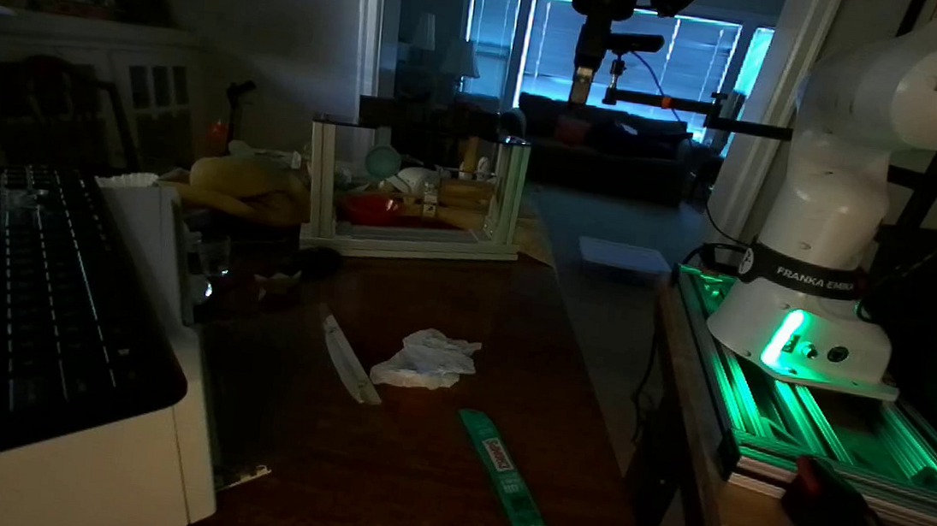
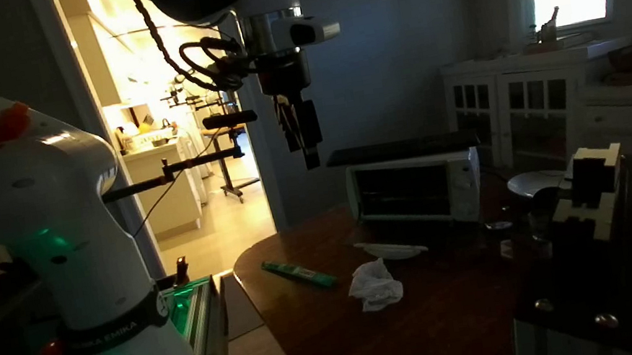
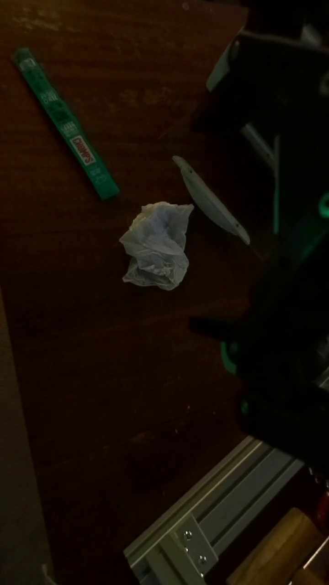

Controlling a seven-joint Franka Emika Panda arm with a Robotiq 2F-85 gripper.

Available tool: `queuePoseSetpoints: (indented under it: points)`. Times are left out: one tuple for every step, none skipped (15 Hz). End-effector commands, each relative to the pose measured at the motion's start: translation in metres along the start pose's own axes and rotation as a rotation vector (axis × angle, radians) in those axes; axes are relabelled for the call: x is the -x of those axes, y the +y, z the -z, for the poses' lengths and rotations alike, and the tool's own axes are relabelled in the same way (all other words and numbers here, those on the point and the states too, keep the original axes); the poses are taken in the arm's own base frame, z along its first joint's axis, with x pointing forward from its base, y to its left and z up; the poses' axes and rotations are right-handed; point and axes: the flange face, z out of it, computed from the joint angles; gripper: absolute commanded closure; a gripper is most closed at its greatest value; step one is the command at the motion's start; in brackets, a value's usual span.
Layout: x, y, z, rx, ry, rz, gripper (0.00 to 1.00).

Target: Turn the cloth on the table

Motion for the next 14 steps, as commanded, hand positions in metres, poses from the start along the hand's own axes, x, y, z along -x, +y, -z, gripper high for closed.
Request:
queuePoseSetpoints:
  points:
    - [0.000, 0.000, 0.001, 0.000, -0.001, 0.000, 0.00]
    - [0.000, 0.000, 0.001, 0.000, -0.001, 0.000, 0.00]
    - [-0.006, 0.001, -0.006, -0.027, 0.003, -0.001, 0.00]
    - [-0.012, 0.001, -0.013, -0.051, 0.005, -0.010, 0.00]
    - [-0.018, -0.001, -0.018, -0.057, 0.019, -0.015, 0.00]
    - [-0.024, -0.003, -0.026, -0.086, 0.034, -0.021, 0.00]
    - [-0.032, -0.006, -0.034, -0.095, 0.057, -0.033, 0.00]
    - [-0.039, -0.008, -0.041, -0.099, 0.079, -0.040, 0.00]
    - [-0.045, -0.009, -0.051, -0.108, 0.089, -0.046, 0.00]
    - [-0.050, -0.009, -0.062, -0.113, 0.092, -0.058, 0.00]
    - [-0.055, -0.009, -0.075, -0.106, 0.097, -0.065, 0.00]
    - [-0.059, -0.010, -0.087, -0.100, 0.095, -0.067, 0.00]
    - [-0.060, -0.010, -0.099, -0.095, 0.080, -0.068, 0.00]
    - [-0.061, -0.010, -0.112, -0.084, 0.065, -0.076, 0.00]
